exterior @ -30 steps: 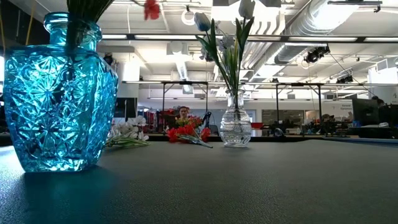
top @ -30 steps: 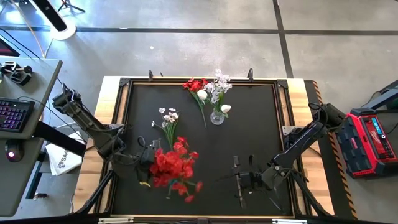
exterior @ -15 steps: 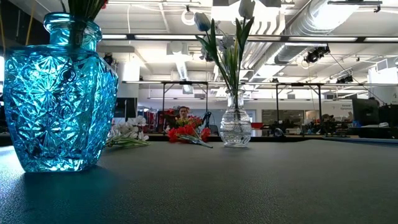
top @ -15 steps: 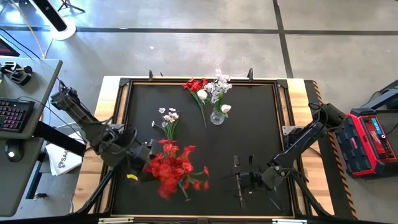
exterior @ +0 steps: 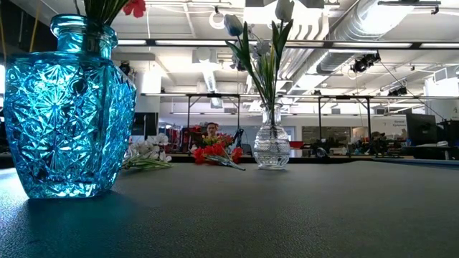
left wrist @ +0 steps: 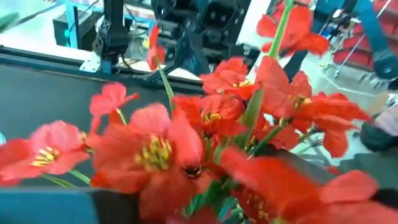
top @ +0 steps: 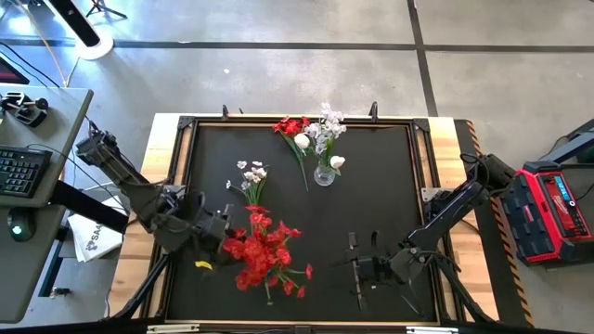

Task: Sort flowers into vase by color
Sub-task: Put the red flowers into the blue vase

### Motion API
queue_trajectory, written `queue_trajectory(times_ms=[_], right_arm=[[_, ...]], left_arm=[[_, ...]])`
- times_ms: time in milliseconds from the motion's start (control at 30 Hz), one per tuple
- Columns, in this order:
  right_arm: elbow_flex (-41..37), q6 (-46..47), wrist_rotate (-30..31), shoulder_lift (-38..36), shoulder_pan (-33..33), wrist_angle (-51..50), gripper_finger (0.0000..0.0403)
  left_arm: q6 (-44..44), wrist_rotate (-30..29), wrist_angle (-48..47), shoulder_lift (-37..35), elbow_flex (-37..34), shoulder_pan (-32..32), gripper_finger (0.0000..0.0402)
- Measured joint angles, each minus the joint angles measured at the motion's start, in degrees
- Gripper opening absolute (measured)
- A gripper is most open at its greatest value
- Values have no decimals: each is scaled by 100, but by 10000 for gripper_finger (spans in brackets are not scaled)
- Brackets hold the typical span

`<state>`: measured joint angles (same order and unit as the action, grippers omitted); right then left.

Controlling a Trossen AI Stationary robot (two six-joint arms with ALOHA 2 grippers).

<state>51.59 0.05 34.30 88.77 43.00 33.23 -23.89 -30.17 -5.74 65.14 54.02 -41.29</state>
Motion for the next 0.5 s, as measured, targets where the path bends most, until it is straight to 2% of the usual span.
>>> queue_trajectory(times_ms=[133, 333, 500], right_arm=[[0, 0, 0, 0, 0, 0, 161], [0, 0, 0, 0, 0, 1, 161], [0, 0, 0, 0, 0, 0, 161]], left_arm=[[-299, 11, -83, 255, 0, 21, 138], [-883, 509, -188, 556, 0, 222, 48], [-851, 505, -25, 607, -4, 347, 8]])
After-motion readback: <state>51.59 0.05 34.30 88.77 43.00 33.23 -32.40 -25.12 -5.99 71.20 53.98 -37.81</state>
